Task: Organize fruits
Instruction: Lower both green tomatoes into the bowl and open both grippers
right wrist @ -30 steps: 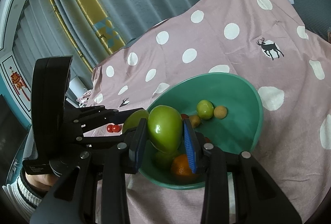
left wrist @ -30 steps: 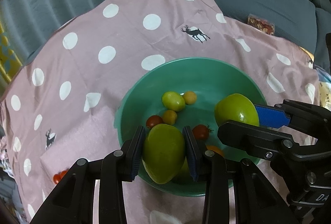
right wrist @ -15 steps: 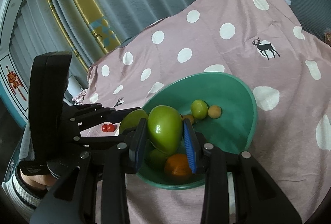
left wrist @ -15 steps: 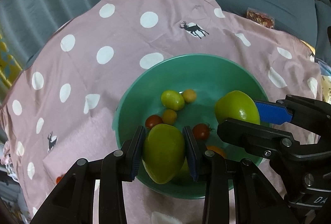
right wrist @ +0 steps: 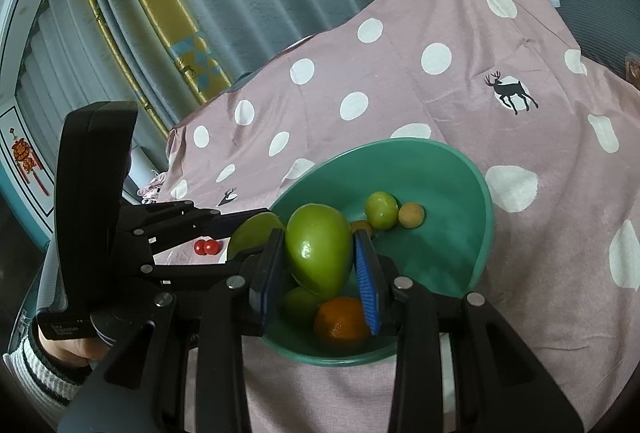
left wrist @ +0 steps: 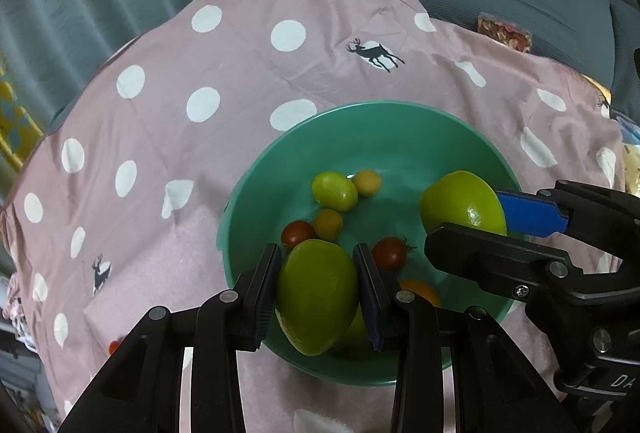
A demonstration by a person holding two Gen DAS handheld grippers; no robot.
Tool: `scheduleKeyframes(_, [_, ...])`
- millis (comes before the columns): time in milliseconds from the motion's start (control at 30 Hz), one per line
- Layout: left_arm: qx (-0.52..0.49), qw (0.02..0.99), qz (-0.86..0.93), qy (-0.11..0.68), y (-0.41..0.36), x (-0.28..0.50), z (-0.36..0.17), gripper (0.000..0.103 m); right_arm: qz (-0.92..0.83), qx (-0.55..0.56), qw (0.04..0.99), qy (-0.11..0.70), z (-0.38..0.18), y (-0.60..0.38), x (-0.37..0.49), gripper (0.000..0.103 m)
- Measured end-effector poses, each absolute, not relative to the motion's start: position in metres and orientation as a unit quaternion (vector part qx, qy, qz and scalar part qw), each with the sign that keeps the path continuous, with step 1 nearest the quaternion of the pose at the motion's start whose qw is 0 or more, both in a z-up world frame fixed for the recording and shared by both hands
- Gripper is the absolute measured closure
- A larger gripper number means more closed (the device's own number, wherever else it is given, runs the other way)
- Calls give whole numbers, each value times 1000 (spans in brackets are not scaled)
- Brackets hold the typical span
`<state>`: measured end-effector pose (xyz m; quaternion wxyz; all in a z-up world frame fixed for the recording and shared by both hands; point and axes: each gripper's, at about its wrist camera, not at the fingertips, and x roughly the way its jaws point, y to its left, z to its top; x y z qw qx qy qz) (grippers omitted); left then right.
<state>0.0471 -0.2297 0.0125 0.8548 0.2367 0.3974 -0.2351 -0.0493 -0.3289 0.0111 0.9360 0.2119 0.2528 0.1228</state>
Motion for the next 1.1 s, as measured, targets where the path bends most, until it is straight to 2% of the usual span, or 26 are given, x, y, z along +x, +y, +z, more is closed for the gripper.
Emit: scheduleKeyframes(1100, [248,850,-235,401,-233,47,10,65,120,213,936,255,11,-330,-51,68])
